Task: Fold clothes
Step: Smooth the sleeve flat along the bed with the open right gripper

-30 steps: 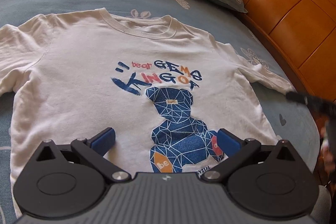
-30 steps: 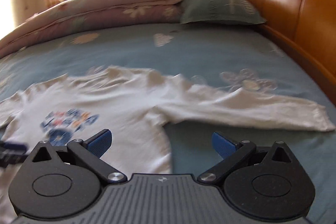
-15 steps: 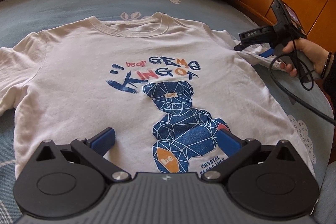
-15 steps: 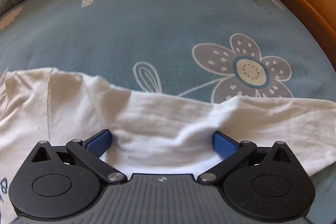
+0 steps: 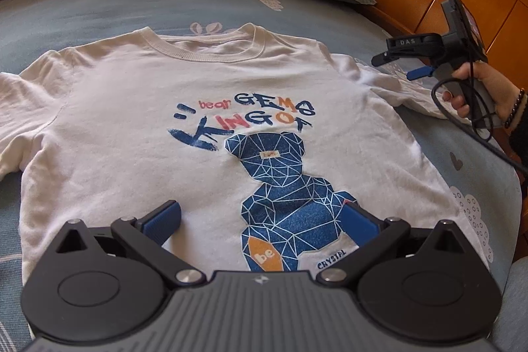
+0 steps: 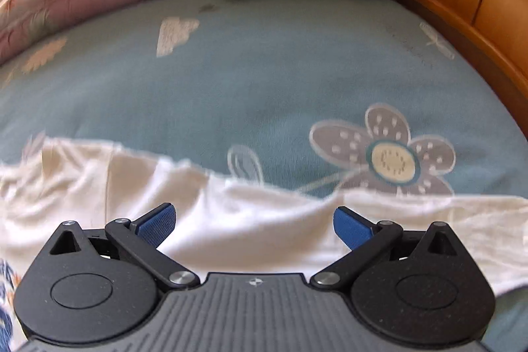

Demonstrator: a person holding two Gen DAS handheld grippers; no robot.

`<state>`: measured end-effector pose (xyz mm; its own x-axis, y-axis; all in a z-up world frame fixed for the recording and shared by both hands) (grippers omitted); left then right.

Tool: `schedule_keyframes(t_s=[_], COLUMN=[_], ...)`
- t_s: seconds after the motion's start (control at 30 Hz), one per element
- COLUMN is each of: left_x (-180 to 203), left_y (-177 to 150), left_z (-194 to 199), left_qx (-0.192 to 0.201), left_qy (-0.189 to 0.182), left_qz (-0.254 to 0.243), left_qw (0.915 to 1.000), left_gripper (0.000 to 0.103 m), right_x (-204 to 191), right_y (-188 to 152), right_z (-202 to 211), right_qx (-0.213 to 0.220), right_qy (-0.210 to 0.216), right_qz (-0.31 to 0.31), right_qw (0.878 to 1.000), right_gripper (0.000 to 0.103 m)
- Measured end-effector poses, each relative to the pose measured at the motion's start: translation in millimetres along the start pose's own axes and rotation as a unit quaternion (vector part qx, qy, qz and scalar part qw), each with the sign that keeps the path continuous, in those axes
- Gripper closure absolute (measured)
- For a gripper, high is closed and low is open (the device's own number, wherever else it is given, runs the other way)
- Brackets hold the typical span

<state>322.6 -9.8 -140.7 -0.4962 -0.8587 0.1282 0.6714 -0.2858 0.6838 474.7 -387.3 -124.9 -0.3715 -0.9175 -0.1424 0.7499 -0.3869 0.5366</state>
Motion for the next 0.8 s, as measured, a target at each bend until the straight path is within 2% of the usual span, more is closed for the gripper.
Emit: schedule_keyframes(t_s=[0.03,0.07,0.1,0.13,0.2,0.27,0.33,0.43,0.5,0.6,0.73,0.77,0.8], left_x=[0.9,1.8,2.2,2.0,1.5,0.9,0.0,1.2,2.0,2.1,1.1,1.0,1.3], left_y=[0.0,0.0,-0.2,-0.4,-0.8,-1.0,-0.6,-1.0,-1.1,-1.1,-0.8,-0.8,-0.8], left_z=[-0.5,-1.0,-1.3,-1.1,-0.8,-0.4,0.0,-0.4,-0.7,-0.7,-0.8,-0.8,-1.1], left_qx=[0.000,-0.001,-0.001,0.000,0.001,0.001,0.002,0.002,0.002,0.002,0.002,0.003,0.003], left_qy=[0.002,0.005,0.006,0.006,0.004,0.002,0.001,0.004,0.007,0.008,0.007,0.007,0.007], left_qz=[-0.004,-0.007,-0.010,-0.010,-0.010,-0.009,-0.003,-0.008,-0.011,-0.011,-0.009,-0.008,-0.009], left_qw=[1.0000,1.0000,0.9999,0.9999,0.9999,1.0000,1.0000,1.0000,0.9999,0.9999,0.9999,0.9999,0.9999], left_gripper=[0.001,0.001,0.001,0.001,0.001,0.001,0.001,0.001,0.001,0.001,0.001,0.001,0.001], right_x=[0.9,3.4,6.0,6.1,13.0,23.5,28.0,30.0,43.3,71.0,93.4,91.5,83.6], right_y=[-5.9,-8.5,-10.8,-7.5,2.5,9.3,5.4,-15.8,-32.6,-48.0,-44.1,-42.7,-42.4], right_z=[-4.0,-10.7,-17.7,-19.8,-24.9,-16.4,0.5,11.9,8.3,19.0,35.8,39.8,43.9], right_qx=[-0.015,-0.009,-0.002,0.024,0.043,0.053,0.055,0.038,0.024,0.054,0.055,0.057,0.062], right_qy=[-0.006,-0.009,-0.011,-0.012,-0.003,-0.010,0.021,0.041,0.004,-0.008,-0.038,-0.040,-0.024], right_qz=[0.003,0.003,0.002,0.013,-0.005,-0.051,-0.074,-0.036,-0.013,0.032,-0.005,-0.010,-0.012], right_qw=[1.000,1.000,1.000,1.000,0.999,0.997,0.995,0.998,1.000,0.998,0.998,0.997,0.998], right_gripper=[0.000,0.000,0.000,0.000,0.000,0.000,0.000,0.000,0.000,0.000,0.000,0.000,0.000])
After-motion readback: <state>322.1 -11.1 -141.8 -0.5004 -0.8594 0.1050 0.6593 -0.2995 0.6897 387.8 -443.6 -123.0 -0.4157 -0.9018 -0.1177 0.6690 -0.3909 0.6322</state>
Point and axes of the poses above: each gripper's, at about its wrist camera, not at the fingertips, and z roughly against the way its jaws point, x to its right, y to its top, the point moved 6 cm from there along -z, roughly the way its jaws point, and after that the axes turned 11 degrees about -z, right-handed, at the moved point
